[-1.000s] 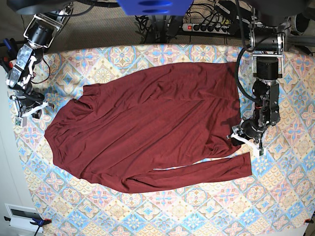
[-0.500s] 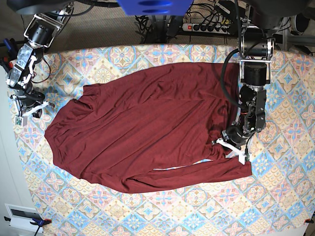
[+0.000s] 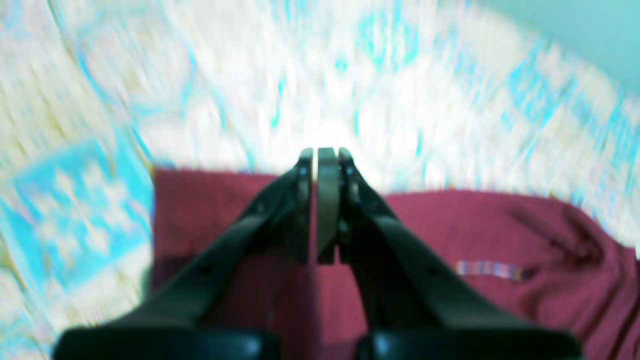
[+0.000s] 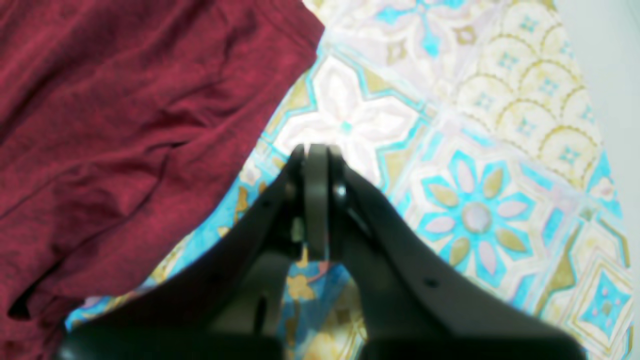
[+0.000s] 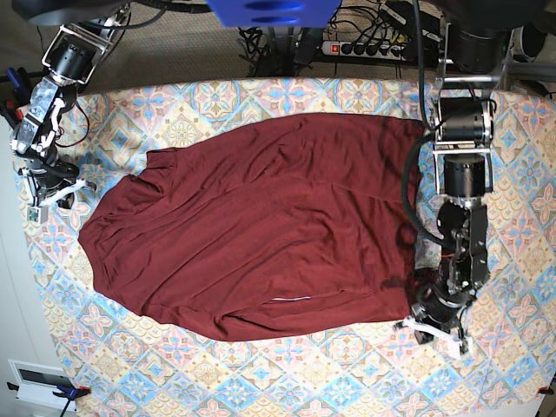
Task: Layout the t-shirt on the table in an organized manner, then fold the t-shirt properly
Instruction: 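Grasp the shirt side edge with the left gripper and drag it outward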
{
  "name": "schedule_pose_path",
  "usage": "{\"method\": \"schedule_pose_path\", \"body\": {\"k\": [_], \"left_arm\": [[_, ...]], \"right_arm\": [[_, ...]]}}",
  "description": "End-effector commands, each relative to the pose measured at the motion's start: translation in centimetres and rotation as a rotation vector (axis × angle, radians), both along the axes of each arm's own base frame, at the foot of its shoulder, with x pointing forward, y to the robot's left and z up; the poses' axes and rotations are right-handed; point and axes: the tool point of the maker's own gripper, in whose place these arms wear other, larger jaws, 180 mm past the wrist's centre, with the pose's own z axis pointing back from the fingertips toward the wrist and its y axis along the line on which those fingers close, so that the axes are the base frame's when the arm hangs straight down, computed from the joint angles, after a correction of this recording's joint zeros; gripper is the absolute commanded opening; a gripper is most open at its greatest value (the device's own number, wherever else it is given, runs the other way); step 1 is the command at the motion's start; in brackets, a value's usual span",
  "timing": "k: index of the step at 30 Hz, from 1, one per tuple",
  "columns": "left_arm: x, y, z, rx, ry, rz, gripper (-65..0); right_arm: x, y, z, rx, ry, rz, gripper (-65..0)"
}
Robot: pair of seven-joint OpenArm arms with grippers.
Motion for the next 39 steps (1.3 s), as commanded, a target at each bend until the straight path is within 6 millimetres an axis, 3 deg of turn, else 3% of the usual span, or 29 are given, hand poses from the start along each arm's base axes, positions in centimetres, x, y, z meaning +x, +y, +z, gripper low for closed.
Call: {"method": "schedule_pose_path", "body": {"k": [1, 8, 12, 15, 22, 24, 27, 30, 34, 39], "left_arm": [[1.6, 1.1, 3.3, 0.022, -0.076, 0.022, -65.0], [5.0, 4.7, 5.4, 0.039, -0.118, 0.138, -65.0], [5.0, 4.3, 4.9, 0.048, -0.074, 0.118, -65.0], [3.3, 2.4, 2.8, 0.042, 0.044, 0.041, -62.7], [-2.7, -0.1, -1.6, 0.095, 0.100, -0.056, -47.7], [-4.5, 0.6, -3.4, 0.092, 0.125, -0.042, -41.9], [-7.4, 3.5, -6.2, 0.056, 0.172, 0.038, -36.0], [-8.8, 3.9, -7.9, 0.050, 0.206, 0.047, -35.4], [-9.3, 3.9, -8.7, 0.049, 0.225, 0.046, -35.3], [-10.1, 2.6, -11.4, 0.003, 0.292, 0.044, -35.3]], "right_arm": [[1.0, -0.9, 2.0, -0.027, -0.058, 0.000, -65.0], [1.0, -0.9, 2.0, -0.028, -0.058, 0.001, -65.0], [1.2, -0.8, 2.5, -0.035, -0.071, 0.005, -65.0], [1.3, -0.6, 3.0, -0.044, -0.066, 0.016, -65.0], [1.4, 0.1, 2.9, -0.031, -0.067, 0.018, -65.0], [1.4, 0.2, 2.8, -0.029, -0.067, 0.018, -65.0], [1.3, 0.2, 2.7, -0.027, -0.066, 0.018, -65.0], [1.3, 0.2, 2.7, -0.026, -0.066, 0.017, -65.0], [1.4, 0.2, 2.8, -0.026, -0.068, 0.017, -65.0], [1.4, 0.2, 2.8, -0.026, -0.068, 0.017, -65.0]]}}
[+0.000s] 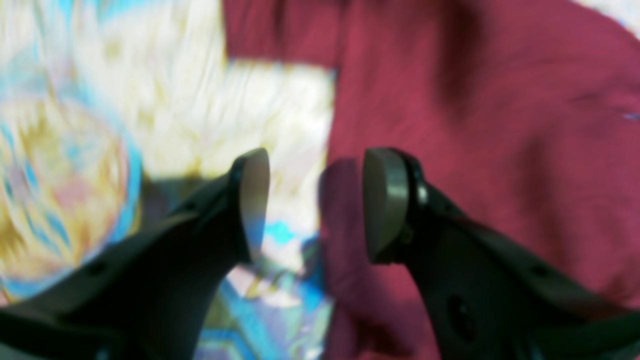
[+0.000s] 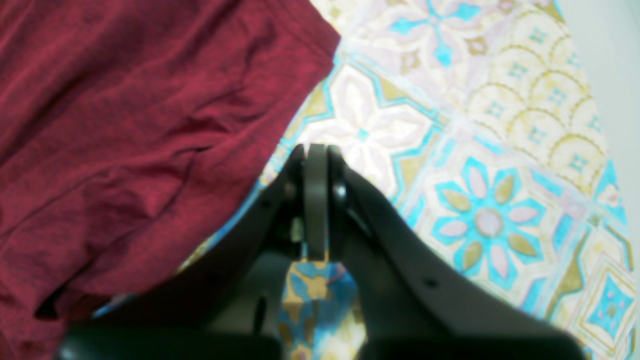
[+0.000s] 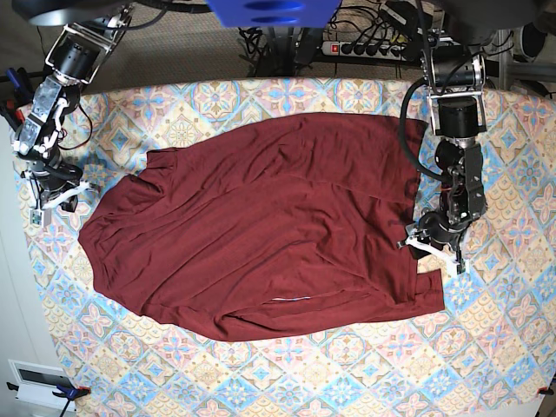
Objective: Layout the t-shirt on the table in an organized manner, then fold the t-shirt properly
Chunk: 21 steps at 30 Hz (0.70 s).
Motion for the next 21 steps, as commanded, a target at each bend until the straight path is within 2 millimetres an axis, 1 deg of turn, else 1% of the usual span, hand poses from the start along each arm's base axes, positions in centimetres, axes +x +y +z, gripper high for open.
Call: {"method": "schedule_pose_path", "body": {"k": [1, 4, 5, 6, 7, 9, 10, 11, 12, 13, 16, 19, 21], "left_arm": [[1.1, 0.0, 1.1, -0.009, -0.020, 0.001, -35.3], [1.6, -0.9, 0.4, -0.039, 0.003, 0.005, -36.3], [1.8, -0.9, 0.3, -0.039, 0.008, 0.007, -37.6], [2.0, -1.4, 0.3, -0.049, 0.008, 0.005, -39.6], [2.4, -1.9, 0.5, -0.059, 0.003, 0.002, -42.9], [3.1, -2.0, 1.2, -0.062, -0.013, 0.000, -51.7], [3.5, -2.5, 1.6, -0.073, -0.025, -0.002, -55.5], [4.2, -3.0, 2.1, -0.075, -0.047, -0.005, -59.6], [4.7, -3.2, 2.7, -0.074, -0.068, -0.004, -63.4], [5.2, -3.1, 3.2, -0.072, -0.082, 0.002, -65.0], [6.8, -3.1, 5.1, -0.073, -0.129, 0.004, -64.0], [8.6, -3.0, 6.8, -0.086, -0.151, 0.013, -65.0], [10.0, -2.7, 8.4, -0.086, -0.188, 0.026, -65.0]], "right_arm": [[1.0, -0.9, 2.0, -0.028, -0.058, -0.001, -65.0], [1.0, -0.9, 2.0, -0.029, -0.058, -0.001, -65.0], [1.0, -0.9, 2.0, -0.029, -0.058, -0.001, -65.0], [1.0, -0.9, 2.0, -0.029, -0.058, -0.001, -65.0], [1.0, -0.9, 2.0, -0.029, -0.058, -0.001, -65.0], [1.0, -0.9, 2.0, -0.029, -0.058, -0.001, -65.0], [1.0, -0.9, 2.0, -0.029, -0.058, -0.001, -65.0], [1.0, -0.9, 2.0, -0.029, -0.058, -0.001, -65.0], [1.0, -0.9, 2.0, -0.029, -0.058, -0.001, -65.0], [1.0, -0.9, 2.1, -0.030, -0.059, 0.000, -65.0], [1.2, -0.9, 2.6, -0.038, -0.071, 0.004, -65.0], [1.3, -0.8, 2.9, -0.043, -0.077, 0.007, -65.0], [1.3, -0.8, 2.9, -0.044, -0.078, 0.007, -65.0]]}}
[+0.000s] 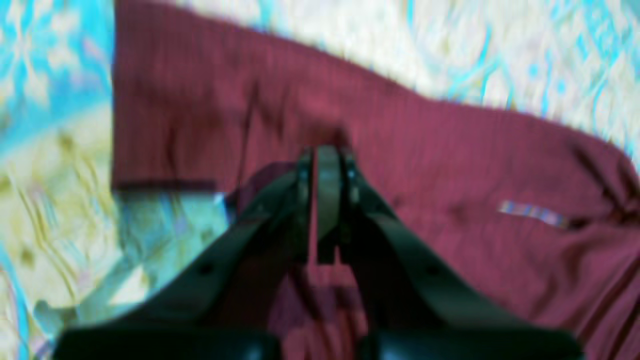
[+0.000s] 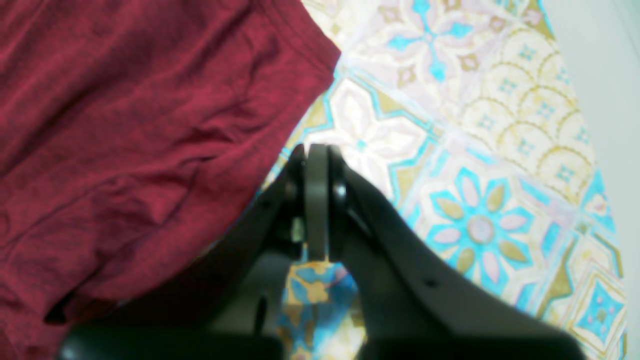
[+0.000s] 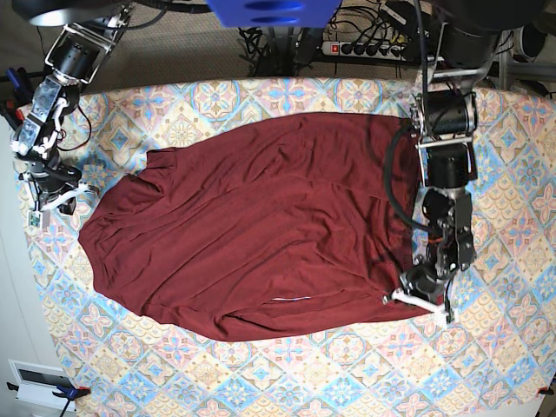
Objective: Layout the t-shirt on the table in an organized manner, then fold the t-shirt properly
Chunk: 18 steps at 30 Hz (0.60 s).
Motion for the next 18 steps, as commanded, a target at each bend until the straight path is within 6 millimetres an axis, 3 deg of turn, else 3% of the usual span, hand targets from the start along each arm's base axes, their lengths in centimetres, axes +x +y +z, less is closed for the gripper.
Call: {"method": "schedule_pose_path", "body": {"k": [1, 4, 8, 12, 14, 18], "left_arm": [[2.3, 0.7, 3.7, 0.011, -0.104, 0.019, -65.0], [4.2, 1.3, 5.9, 0.009, -0.151, 0.043, -64.9], [5.0, 1.0, 6.3, -0.014, -0.115, 0.035, -64.8], [3.9, -0.2, 4.5, -0.040, -0.008, -0.012, -63.6], [2.4, -0.4, 2.5, -0.057, 0.053, -0.023, -61.0], [-0.9, 1.6, 1.4, 0.022, 0.026, -0.024, -54.8]], "right_arm": [[1.0, -0.9, 2.2, -0.031, -0.061, 0.004, -65.0], [1.0, -0.9, 2.2, -0.031, -0.061, 0.004, -65.0], [1.0, -0.9, 2.2, -0.031, -0.061, 0.004, -65.0], [1.0, -0.9, 2.1, -0.030, -0.059, 0.004, -65.0], [1.0, -0.9, 2.1, -0.030, -0.059, 0.004, -65.0], [1.0, -0.9, 2.1, -0.030, -0.059, 0.004, -65.0]]}}
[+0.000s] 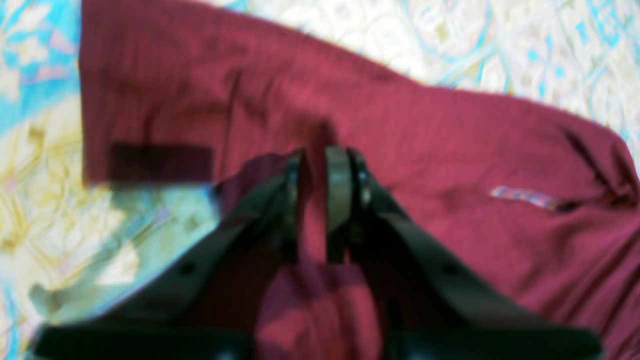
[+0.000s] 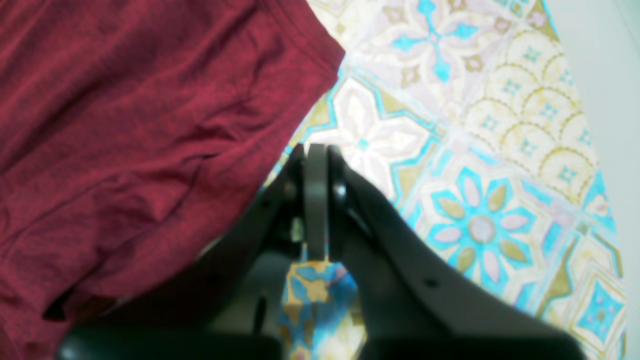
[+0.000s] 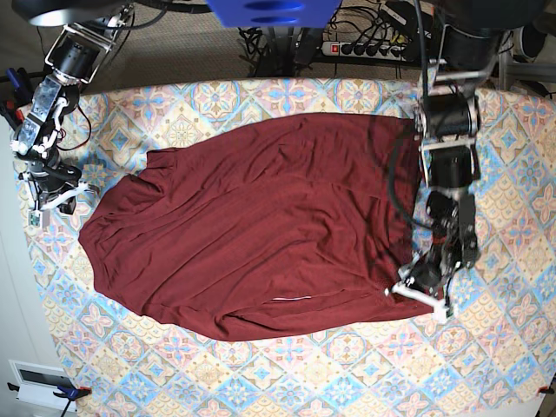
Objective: Layout the t-shirt on the table in an organized manner, then fold the t-shirt properly
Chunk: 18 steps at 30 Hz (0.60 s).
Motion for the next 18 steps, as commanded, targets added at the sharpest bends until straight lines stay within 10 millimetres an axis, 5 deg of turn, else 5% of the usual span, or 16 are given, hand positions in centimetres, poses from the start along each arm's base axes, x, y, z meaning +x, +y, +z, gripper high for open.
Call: {"method": "schedule_pose_path", "body": {"k": [1, 9, 18], "left_arm": [[0.7, 1.5, 2.4, 0.036, -0.075, 0.014, -53.4], [-4.4, 2.2, -1.5, 0.048, 0.011, -0.004, -37.4], [-4.7, -0.5, -2.5, -0.007, 0.022, -0.027, -34.2]], "right_arm": [[1.1, -0.9, 2.2, -0.028, -0.064, 0.000, -65.0], [1.2, -0.9, 2.2, -0.023, -0.065, -0.002, -65.0], [1.3, -0.6, 2.1, -0.017, -0.067, -0.001, -65.0]]}}
